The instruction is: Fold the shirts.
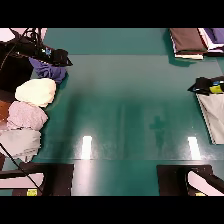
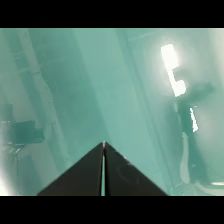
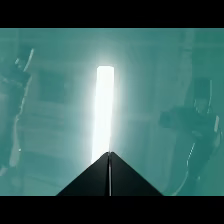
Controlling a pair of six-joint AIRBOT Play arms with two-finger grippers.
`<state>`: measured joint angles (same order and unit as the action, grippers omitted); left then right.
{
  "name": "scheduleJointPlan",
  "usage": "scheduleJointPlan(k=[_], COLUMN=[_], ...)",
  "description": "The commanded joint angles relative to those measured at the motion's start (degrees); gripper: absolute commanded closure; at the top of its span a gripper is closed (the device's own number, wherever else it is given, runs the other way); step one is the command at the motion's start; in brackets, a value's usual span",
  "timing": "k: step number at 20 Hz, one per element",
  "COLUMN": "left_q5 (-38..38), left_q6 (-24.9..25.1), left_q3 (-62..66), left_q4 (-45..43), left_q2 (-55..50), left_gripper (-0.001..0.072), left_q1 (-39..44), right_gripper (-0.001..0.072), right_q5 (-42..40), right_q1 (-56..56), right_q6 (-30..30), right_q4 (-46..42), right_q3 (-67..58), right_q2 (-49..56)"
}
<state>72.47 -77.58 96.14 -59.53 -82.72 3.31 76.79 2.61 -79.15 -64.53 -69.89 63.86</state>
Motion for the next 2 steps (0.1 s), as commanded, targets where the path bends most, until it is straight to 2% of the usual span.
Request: scheduleJointPlan(k=[1,2], left_q5=[0.0,0.0], left_q6=[0.0,0.0], left_q3=[0.0,0.0], left_q4=[0.0,0.0], left_q2=[0.0,0.0], left_gripper=[0.0679,0.0679], left_q1=[0.0,0.0], right_gripper=[0.0695,0.0694], right_q5=[0.5,1.0], right_q1=[-4.7,-4.8], right_q6=[0.2,0.2], right_q4=[0.0,0.0], right_q3=[-0.1,-0.1], right_q2=[0.0,0.0])
